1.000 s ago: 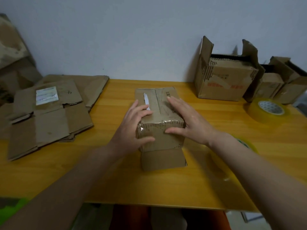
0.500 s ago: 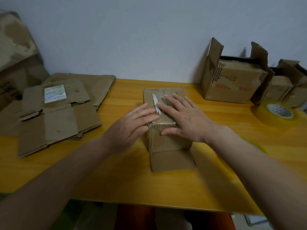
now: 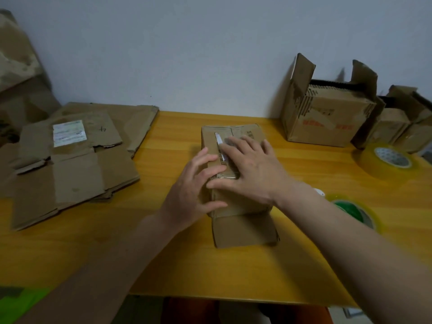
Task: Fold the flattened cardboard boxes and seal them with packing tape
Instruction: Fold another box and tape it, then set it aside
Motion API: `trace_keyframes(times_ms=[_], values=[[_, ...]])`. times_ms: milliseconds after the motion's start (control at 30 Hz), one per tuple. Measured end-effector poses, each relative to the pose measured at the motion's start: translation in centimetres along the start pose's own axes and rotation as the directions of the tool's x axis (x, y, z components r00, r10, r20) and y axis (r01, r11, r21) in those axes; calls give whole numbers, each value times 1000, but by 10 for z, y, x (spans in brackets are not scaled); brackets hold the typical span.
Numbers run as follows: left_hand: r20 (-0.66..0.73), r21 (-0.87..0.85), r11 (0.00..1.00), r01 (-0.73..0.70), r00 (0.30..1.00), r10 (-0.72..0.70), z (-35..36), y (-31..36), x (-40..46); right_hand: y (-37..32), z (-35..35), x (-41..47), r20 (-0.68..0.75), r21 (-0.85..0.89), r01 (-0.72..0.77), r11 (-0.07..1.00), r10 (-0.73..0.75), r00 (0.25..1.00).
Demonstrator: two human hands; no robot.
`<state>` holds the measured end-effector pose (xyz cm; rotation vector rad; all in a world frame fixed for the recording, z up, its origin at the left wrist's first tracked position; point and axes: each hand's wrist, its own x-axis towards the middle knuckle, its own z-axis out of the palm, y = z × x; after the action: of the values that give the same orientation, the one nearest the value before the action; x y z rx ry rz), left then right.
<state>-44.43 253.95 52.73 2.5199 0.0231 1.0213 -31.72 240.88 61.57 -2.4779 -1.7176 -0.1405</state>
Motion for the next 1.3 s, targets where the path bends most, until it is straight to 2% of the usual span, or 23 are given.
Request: trace_keyframes(times_ms=[67,167,233,300,333,400,467,500,600,667,767,867,967,1067,1133,1167,1233,1300], values=[[17,7,1000,0,1000,0,-1,-1,1,-5,4,3,-55,-33,5,999,-6,998],[61,-19,1000,9,998,-8,-7,-3,3,5,6,0,-58,-52,18,998,-21,998],[29,-61,997,40,999,-38,-7,0,4,15,10,-5,-114,-129,27,991,-42,993],[-39,-87,994,60,997,-64,-3,2,6,30,14,-9,-175,-136,18,991,-42,984],[-66,-92,993,69,995,-76,1,2,7,39,16,-10,-199,-77,35,996,-50,979],[-99,-106,991,87,990,-98,7,3,7,57,20,-14,-221,169,99,981,-61,973],[-119,-122,989,85,988,-100,10,4,7,69,28,-16,-241,402,126,907,-28,970],[-128,-125,989,80,987,-96,11,4,8,72,33,-16,-256,460,131,878,-10,967],[-131,-152,981,122,981,-142,13,5,11,71,40,-11,-278,489,156,859,-16,960],[-100,-185,967,177,975,-198,10,7,15,74,34,-10,-240,451,160,878,-53,969],[-9,-194,957,216,975,-222,-2,7,18,89,29,-21,-177,381,179,907,-119,977],[91,-170,947,273,961,-261,-16,8,25,92,32,-30,-206,371,167,913,-95,974],[92,-57,934,352,934,-346,-29,16,38,76,33,-30,-216,372,102,922,-21,976],[25,36,927,374,927,-375,-28,50,57,64,30,-37,-301,503,137,853,24,953],[104,119,894,432,890,-444,-14,82,70,64,28,-41,-465,543,181,820,115,878],[178,233,860,454,850,-497,-5,94,74,66,26,-42,-523,535,175,826,161,837],[277,501,777,382,779,-562,12,104,79,72,23,-41,-561,504,125,855,213,800],[316,593,754,284,779,-542,15,105,80,76,19,-41,-552,463,76,883,220,804]])
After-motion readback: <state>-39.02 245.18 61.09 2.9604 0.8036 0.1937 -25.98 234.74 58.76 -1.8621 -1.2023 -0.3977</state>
